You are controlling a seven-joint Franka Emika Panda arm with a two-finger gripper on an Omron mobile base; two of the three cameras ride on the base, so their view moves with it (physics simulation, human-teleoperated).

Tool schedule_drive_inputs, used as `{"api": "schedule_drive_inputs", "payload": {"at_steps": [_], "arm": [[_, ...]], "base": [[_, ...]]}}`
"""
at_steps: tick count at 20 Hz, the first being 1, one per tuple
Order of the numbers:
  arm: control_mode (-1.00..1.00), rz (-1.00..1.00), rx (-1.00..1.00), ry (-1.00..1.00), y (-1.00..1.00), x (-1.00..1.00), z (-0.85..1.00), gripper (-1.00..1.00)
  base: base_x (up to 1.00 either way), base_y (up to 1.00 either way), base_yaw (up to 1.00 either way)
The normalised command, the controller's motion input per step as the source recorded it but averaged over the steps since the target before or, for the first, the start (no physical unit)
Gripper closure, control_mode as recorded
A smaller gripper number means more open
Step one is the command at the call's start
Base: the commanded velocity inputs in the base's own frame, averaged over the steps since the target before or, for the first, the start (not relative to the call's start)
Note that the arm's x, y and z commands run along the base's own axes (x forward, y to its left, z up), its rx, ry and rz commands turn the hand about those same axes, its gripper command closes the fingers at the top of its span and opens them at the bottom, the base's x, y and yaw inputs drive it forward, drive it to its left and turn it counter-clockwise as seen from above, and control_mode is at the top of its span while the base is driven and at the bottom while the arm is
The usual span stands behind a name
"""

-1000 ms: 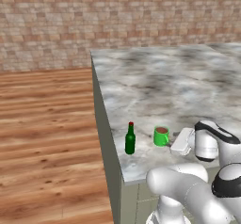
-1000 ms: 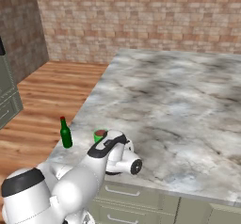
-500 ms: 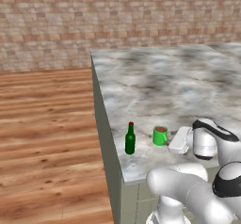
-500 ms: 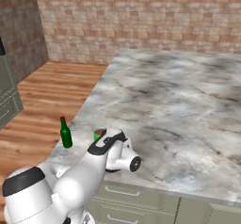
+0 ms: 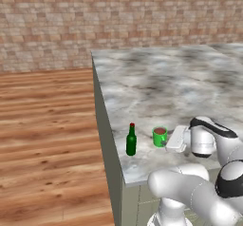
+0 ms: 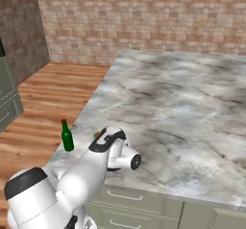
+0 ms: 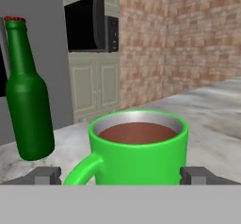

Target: Place the microwavable item in the microwave. Then, close the microwave door and press the start button.

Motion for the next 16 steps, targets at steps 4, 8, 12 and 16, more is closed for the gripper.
{"api": "schedule_drive_inputs", "payload": {"at_steps": [4, 8, 12, 16], "arm": [[-1.00, -0.01, 0.03, 0.00, 0.01, 0.00, -0.34, -1.00], [-1.00, -0.02, 0.05, 0.00, -0.05, 0.00, -0.30, -1.00], [-1.00, 0.00, 0.05, 0.00, -0.23, 0.00, -0.10, -1.00], [-1.00, 0.00, 0.04, 0.00, -0.28, 0.00, 0.00, -1.00]], "base": [[0.00, 0.00, 0.00], [0.00, 0.00, 0.00], [0.00, 0.00, 0.00], [0.00, 0.00, 0.00]]}}
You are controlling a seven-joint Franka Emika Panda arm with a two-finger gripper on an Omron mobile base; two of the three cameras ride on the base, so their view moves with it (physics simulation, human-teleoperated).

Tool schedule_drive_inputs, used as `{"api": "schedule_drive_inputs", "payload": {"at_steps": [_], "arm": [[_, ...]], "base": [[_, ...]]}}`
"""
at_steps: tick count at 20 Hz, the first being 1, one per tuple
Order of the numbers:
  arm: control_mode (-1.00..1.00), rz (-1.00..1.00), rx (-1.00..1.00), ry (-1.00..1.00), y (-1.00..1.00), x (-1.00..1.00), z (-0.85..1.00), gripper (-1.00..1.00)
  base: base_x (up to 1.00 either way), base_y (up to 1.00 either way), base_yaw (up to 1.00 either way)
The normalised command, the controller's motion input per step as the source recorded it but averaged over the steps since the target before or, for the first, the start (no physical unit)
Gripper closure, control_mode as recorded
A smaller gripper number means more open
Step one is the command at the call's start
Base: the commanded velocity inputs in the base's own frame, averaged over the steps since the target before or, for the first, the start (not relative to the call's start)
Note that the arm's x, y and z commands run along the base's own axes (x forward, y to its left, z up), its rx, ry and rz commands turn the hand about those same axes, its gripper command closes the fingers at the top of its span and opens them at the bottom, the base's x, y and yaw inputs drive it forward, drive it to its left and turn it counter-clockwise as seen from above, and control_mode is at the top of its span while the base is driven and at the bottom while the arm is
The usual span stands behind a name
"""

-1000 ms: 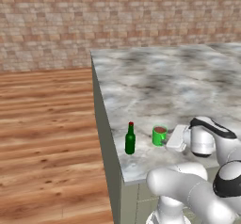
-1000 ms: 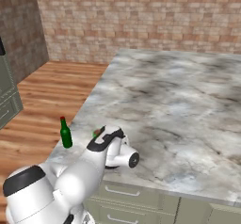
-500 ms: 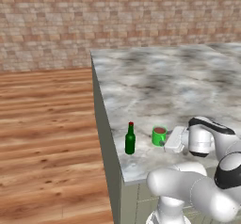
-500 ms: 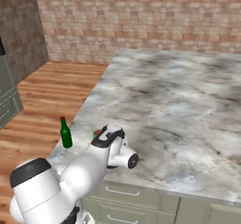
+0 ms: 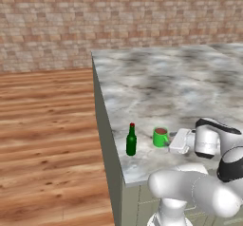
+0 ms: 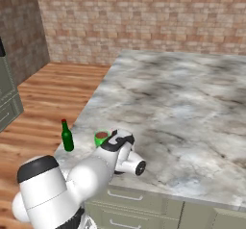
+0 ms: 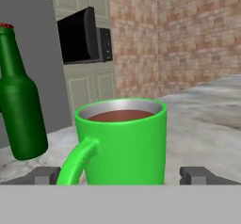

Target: Place the microwavable item in the microwave. Then, close the microwave door and press the start button.

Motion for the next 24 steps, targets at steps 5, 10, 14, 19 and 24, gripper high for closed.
{"api": "schedule_drive_inputs", "payload": {"at_steps": [5, 10, 14, 19, 24], "arm": [[-1.00, 0.00, 0.01, 0.00, -0.18, 0.00, 0.01, -1.00], [-1.00, 0.00, 0.00, 0.00, -0.01, -0.27, 0.13, -1.00], [-1.00, 0.00, 0.00, 0.00, 0.14, -0.43, 0.06, -1.00], [-1.00, 0.00, 0.00, 0.09, 0.22, -0.01, 0.00, -1.00], [-1.00, 0.00, 0.00, 0.10, 0.12, 0.14, 0.00, -1.00]], "base": [[0.00, 0.00, 0.00], [0.00, 0.00, 0.00], [0.00, 0.00, 0.00], [0.00, 0.00, 0.00], [0.00, 0.00, 0.00]]}}
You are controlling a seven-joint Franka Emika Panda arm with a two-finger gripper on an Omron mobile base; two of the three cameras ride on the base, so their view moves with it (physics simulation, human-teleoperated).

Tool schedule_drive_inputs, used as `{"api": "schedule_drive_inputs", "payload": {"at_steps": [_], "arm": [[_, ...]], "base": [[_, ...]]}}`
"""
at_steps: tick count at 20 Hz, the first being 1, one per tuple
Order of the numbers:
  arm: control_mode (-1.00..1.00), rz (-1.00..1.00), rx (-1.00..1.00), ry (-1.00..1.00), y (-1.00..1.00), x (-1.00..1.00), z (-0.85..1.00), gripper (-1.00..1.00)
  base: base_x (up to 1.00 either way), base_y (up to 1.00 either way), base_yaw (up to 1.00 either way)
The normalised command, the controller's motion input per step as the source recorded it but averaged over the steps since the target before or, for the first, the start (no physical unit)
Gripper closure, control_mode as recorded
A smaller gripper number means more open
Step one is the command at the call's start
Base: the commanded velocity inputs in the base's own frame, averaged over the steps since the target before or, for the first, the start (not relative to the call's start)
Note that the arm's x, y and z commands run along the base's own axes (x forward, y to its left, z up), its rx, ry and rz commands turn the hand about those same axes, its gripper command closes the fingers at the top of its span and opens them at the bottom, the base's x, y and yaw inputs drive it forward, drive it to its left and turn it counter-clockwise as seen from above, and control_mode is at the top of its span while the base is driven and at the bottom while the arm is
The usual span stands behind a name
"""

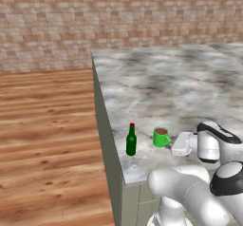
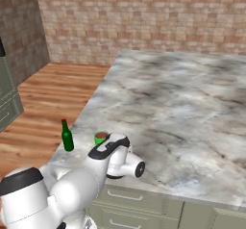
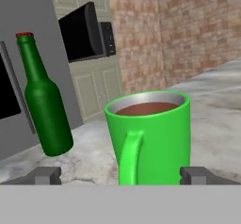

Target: Place the microwavable item in the microwave. Then, close the microwave door and press the start button.

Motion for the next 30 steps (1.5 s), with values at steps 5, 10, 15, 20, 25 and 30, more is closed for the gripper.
{"api": "schedule_drive_inputs", "payload": {"at_steps": [5, 10, 15, 20, 25, 30], "arm": [[-1.00, 0.00, 0.00, 0.01, 0.00, 0.00, 0.00, -1.00], [-1.00, 0.00, 0.00, 0.00, 0.00, 0.02, 0.00, -1.00], [-1.00, 0.00, 0.00, 0.00, 0.00, 0.06, -0.03, -1.00], [-1.00, 0.00, 0.00, 0.00, 0.02, 0.17, -0.15, -1.00], [-1.00, 0.00, 0.00, 0.00, 0.01, 0.21, -0.16, -1.00], [-1.00, 0.00, 0.00, 0.00, 0.00, 0.01, -0.04, 1.00]], "base": [[0.00, 0.00, 0.00], [0.00, 0.00, 0.00], [0.00, 0.00, 0.00], [0.00, 0.00, 0.00], [0.00, 0.00, 0.00], [0.00, 0.00, 0.00]]}}
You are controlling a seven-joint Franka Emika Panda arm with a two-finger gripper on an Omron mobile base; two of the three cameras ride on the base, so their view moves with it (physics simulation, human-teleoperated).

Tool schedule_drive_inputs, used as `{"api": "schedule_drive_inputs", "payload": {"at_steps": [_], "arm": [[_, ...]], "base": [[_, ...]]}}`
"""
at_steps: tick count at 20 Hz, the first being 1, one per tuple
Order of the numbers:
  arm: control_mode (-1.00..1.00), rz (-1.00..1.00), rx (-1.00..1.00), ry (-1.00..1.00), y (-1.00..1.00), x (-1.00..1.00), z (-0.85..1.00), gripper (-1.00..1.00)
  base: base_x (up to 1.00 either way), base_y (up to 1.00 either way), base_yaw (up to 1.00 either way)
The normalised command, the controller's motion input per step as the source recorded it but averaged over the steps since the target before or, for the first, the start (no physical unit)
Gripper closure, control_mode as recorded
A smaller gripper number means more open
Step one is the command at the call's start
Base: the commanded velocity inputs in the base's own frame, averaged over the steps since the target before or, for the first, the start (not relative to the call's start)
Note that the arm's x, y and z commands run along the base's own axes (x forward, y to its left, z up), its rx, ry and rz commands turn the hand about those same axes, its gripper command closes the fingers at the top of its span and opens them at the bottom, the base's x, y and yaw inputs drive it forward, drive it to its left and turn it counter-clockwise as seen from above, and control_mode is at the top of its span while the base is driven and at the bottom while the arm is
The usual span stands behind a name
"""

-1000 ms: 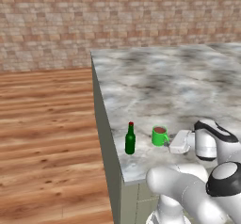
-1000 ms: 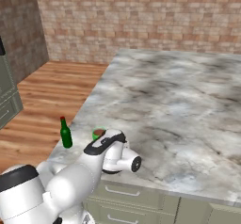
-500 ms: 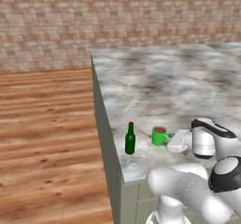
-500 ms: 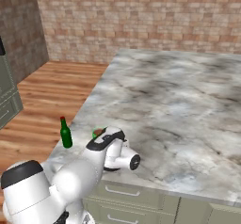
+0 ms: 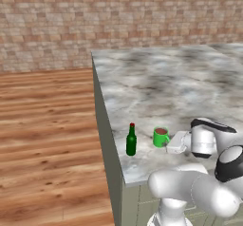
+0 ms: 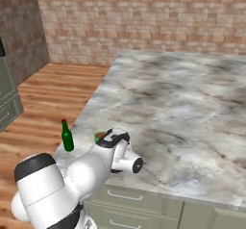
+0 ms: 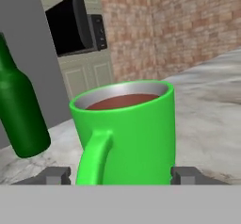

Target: Place the microwavable item in the microwave. Then, close the microwave door and press the start button.

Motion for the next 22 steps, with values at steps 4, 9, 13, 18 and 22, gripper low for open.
{"api": "schedule_drive_inputs", "payload": {"at_steps": [4, 9, 13, 18, 22], "arm": [[-1.00, 0.00, 0.00, 0.00, 0.00, 0.00, 0.01, 1.00], [-1.00, 0.00, 0.00, 0.00, 0.00, 0.00, 0.35, 1.00], [-1.00, 0.00, 0.00, 0.00, 0.00, -0.21, 0.76, 1.00], [-1.00, 0.02, -0.02, -0.02, 0.07, -0.49, 0.97, 1.00], [-1.00, 0.04, -0.03, 0.00, 0.25, -0.46, 1.00, 1.00]], "base": [[0.00, 0.00, 0.00], [0.00, 0.00, 0.00], [0.00, 0.00, 0.00], [0.00, 0.00, 0.00], [0.00, 0.00, 0.00]]}}
